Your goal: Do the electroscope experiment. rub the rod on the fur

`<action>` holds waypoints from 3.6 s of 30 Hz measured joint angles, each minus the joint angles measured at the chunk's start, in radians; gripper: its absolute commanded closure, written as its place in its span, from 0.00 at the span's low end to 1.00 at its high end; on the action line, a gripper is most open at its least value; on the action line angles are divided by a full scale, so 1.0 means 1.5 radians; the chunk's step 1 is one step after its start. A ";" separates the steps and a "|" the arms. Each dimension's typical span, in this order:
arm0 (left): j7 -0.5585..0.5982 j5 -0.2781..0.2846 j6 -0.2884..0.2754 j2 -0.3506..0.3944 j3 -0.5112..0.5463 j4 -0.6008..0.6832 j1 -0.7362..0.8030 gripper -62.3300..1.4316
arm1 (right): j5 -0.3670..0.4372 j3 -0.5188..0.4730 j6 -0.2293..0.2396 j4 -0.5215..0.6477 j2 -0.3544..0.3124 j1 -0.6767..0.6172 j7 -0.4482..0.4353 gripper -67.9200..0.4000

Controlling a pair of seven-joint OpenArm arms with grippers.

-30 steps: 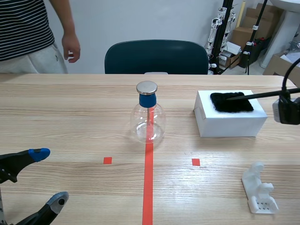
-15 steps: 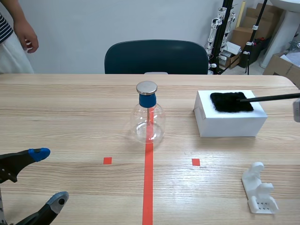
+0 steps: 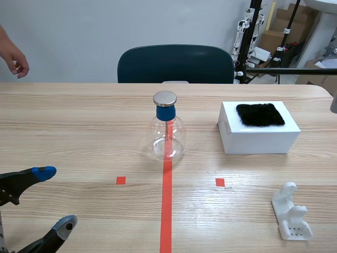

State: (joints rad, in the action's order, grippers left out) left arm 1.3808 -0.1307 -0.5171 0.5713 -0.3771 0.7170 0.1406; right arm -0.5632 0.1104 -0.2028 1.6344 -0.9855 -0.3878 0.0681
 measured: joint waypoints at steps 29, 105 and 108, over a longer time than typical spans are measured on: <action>0.000 0.000 0.000 0.000 0.000 0.000 0.000 0.00 | -0.430 -0.002 -0.119 0.316 0.473 -0.433 -0.127 0.93; 0.000 0.000 0.000 0.000 0.000 0.000 0.000 0.00 | -0.428 0.074 -0.118 0.315 0.470 -0.427 -0.120 0.93; 0.000 0.000 0.000 0.000 0.000 0.000 0.000 0.00 | -0.428 0.074 -0.118 0.315 0.470 -0.427 -0.120 0.93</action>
State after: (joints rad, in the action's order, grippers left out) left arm 1.3808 -0.1310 -0.5171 0.5713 -0.3771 0.7170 0.1410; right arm -1.2045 0.2211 -0.3801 2.1067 -0.2802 -1.0279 -0.1112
